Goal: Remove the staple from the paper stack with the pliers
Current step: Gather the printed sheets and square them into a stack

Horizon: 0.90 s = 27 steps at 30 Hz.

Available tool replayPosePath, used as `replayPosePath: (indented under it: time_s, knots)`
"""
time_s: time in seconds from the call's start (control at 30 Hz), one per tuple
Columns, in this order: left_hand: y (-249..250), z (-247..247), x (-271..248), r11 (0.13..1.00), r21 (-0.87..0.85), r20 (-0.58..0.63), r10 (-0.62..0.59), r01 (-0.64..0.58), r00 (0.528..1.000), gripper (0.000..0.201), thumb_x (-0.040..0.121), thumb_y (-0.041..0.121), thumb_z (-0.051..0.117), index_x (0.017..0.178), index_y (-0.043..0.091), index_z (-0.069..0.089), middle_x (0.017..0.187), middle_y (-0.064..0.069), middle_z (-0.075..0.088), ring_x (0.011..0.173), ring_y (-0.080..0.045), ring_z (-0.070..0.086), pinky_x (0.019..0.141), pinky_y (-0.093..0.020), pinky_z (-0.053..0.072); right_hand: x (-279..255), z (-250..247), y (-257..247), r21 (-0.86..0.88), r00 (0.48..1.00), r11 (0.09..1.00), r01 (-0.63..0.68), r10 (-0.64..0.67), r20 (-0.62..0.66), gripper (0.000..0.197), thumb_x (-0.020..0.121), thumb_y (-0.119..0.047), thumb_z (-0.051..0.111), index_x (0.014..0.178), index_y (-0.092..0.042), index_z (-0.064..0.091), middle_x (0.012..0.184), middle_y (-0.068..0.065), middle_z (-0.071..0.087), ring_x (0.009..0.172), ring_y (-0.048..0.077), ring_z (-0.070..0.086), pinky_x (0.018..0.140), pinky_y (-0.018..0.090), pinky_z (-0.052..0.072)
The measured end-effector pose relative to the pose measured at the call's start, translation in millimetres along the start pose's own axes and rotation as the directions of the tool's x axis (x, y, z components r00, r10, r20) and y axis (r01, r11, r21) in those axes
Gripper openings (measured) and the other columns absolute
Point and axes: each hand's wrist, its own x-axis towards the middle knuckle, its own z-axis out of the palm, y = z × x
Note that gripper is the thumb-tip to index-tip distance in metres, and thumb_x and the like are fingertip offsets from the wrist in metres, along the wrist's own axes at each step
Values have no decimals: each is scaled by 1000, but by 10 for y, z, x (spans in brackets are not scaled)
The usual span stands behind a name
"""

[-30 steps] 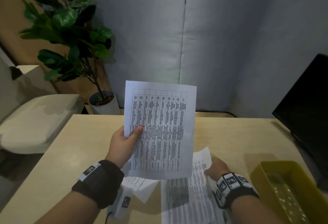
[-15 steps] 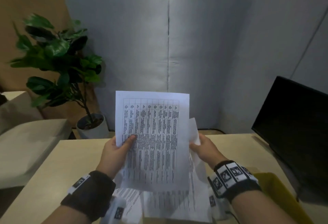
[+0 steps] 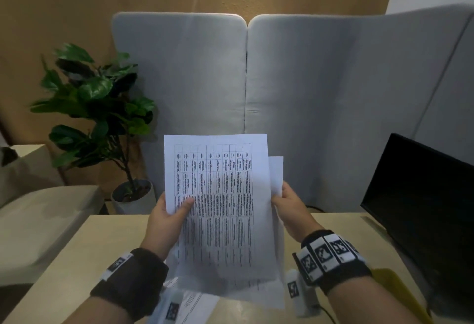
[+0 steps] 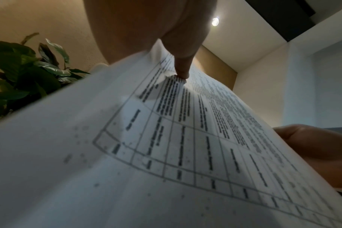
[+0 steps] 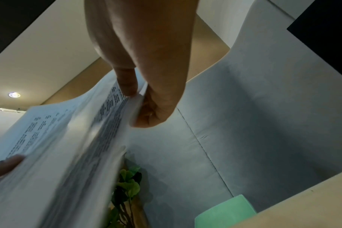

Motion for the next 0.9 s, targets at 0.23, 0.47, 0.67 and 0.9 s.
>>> replayPosePath:
  time_s: [0.23,0.47,0.67,0.9]
  knots:
    - [-46,-95,7,1000,31,-14,-3,3,1000,41,84,26,68,122,18,57,112,0,68,103,-19,64,91,-39,52,-106,96,-163,152,998,988,21,-30,58,48,95,-49,45,134,-21,51,128,-5,63,121,13,57,108,41,40]
    - [-73,-171,55,1000,16,-34,5,-5,999,40,82,23,71,119,17,58,110,-1,69,101,-20,66,91,-44,53,-109,199,-42,-61,992,990,125,-126,-5,37,87,-6,65,120,-18,51,113,2,67,99,11,65,81,24,53]
    - [-328,-244,180,988,149,-81,-20,32,997,31,92,44,53,103,16,61,101,-2,69,95,-21,64,88,-43,53,-58,252,5,-111,986,987,117,-129,-105,30,94,-3,53,116,-23,51,103,-4,66,98,17,64,90,36,52]
    - [-900,-381,489,793,580,10,-238,188,971,15,92,28,55,88,14,54,94,-11,63,84,-26,57,81,-33,45,30,237,98,-195,978,978,74,-109,-179,32,94,-7,53,124,-18,52,114,2,65,103,21,63,94,42,51]
